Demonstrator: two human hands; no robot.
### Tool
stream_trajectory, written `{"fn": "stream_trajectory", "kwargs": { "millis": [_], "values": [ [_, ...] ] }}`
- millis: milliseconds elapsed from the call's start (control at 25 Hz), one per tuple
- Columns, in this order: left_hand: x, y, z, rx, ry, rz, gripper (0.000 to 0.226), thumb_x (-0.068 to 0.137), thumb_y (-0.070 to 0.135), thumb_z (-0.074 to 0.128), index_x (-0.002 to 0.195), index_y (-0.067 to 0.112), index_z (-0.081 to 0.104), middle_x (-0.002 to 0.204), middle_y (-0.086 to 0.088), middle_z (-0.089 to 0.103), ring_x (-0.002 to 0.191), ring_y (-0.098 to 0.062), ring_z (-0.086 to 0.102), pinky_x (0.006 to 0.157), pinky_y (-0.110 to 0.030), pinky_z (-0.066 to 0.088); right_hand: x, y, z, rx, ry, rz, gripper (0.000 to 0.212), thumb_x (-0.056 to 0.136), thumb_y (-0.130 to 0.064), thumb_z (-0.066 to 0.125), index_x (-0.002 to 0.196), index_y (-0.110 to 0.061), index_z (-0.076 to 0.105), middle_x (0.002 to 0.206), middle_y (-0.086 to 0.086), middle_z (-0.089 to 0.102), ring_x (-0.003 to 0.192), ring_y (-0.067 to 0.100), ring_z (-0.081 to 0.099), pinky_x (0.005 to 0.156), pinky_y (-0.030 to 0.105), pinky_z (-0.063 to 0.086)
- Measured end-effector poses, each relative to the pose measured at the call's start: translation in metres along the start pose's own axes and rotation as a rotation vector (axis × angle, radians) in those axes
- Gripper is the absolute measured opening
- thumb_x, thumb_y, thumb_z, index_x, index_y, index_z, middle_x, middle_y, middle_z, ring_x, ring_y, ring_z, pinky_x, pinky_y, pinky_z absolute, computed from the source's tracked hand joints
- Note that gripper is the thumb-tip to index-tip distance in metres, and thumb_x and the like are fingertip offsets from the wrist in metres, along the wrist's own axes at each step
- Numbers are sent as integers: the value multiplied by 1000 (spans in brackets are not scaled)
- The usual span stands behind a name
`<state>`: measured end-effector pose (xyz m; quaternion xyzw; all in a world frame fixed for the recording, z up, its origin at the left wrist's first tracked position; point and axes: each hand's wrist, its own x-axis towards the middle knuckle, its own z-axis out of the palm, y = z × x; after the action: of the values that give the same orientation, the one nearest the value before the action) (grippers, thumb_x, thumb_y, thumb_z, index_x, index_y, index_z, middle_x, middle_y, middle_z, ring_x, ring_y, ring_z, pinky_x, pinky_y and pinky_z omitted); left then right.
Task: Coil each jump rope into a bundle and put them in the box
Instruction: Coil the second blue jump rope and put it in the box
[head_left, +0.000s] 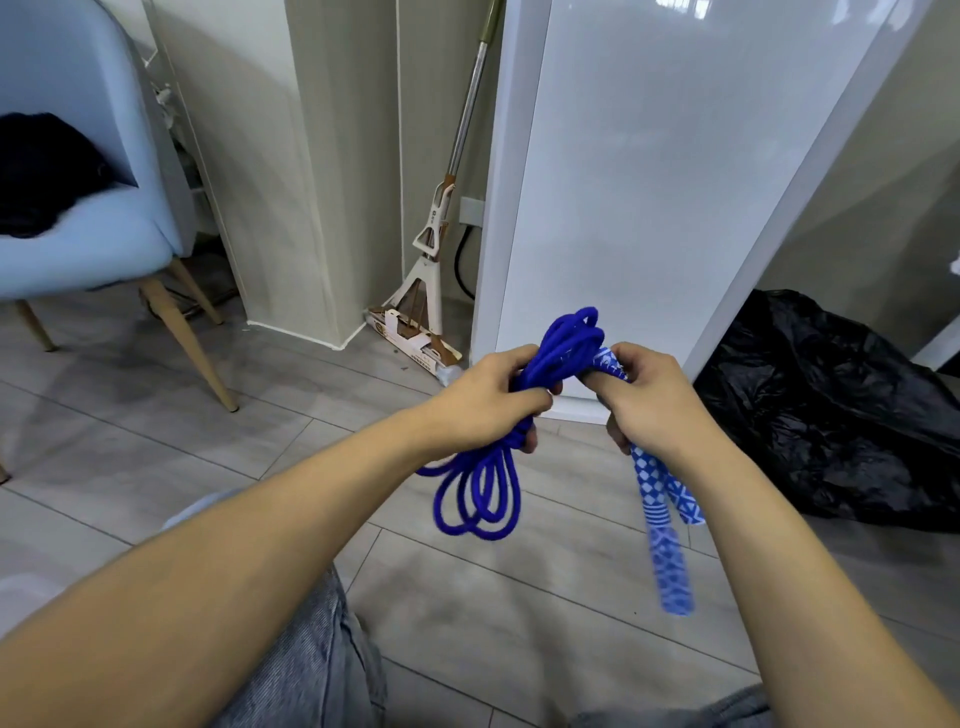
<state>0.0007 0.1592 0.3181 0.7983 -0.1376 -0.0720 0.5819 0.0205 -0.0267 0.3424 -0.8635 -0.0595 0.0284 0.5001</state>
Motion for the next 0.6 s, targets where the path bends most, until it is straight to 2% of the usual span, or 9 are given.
{"fn": "stream_trajectory", "kwargs": {
  "millis": [80, 200, 360, 440, 600],
  "values": [
    [0, 1, -10, -7, -39, -7, 15, 98, 20, 56, 112, 14, 56, 87, -18, 59, 64, -25, 64, 64, -35, 56, 2, 3, -5, 62, 0, 53, 18, 95, -24, 63, 86, -11, 56, 54, 1, 38, 39, 20, 35, 41, 26, 31],
    [2, 2, -24, 35, -63, -3, 18, 102, 31, 52, 104, 14, 57, 82, -8, 55, 62, -22, 58, 63, -36, 55, 6, 11, -8, 182, 28, 133, 13, 95, -21, 64, 90, -10, 60, 63, 4, 35, 39, 17, 29, 40, 21, 27],
    [1, 3, -37, 298, -19, -22, 17, 102, 32, 49, 96, 17, 54, 74, -1, 60, 57, -13, 59, 60, -27, 52, 12, 19, -7, 129, 95, 180, 14, 90, -20, 70, 92, -7, 65, 58, 6, 40, 42, 20, 32, 42, 25, 31],
    [-1, -1, -42, 329, 21, -28, 17, 102, 33, 48, 98, 17, 54, 74, -4, 60, 58, -13, 60, 59, -26, 52, 13, 21, -7, 61, 16, 200, 19, 83, -20, 76, 93, -8, 66, 57, 6, 46, 45, 22, 38, 46, 29, 35],
    [4, -9, -50, 164, 247, -49, 18, 103, 29, 47, 107, 13, 54, 79, -5, 60, 61, -19, 62, 64, -36, 59, 6, 17, -10, 55, -321, 256, 24, 81, -16, 78, 100, -8, 66, 64, 5, 54, 50, 20, 47, 48, 29, 39]
  ]
}}
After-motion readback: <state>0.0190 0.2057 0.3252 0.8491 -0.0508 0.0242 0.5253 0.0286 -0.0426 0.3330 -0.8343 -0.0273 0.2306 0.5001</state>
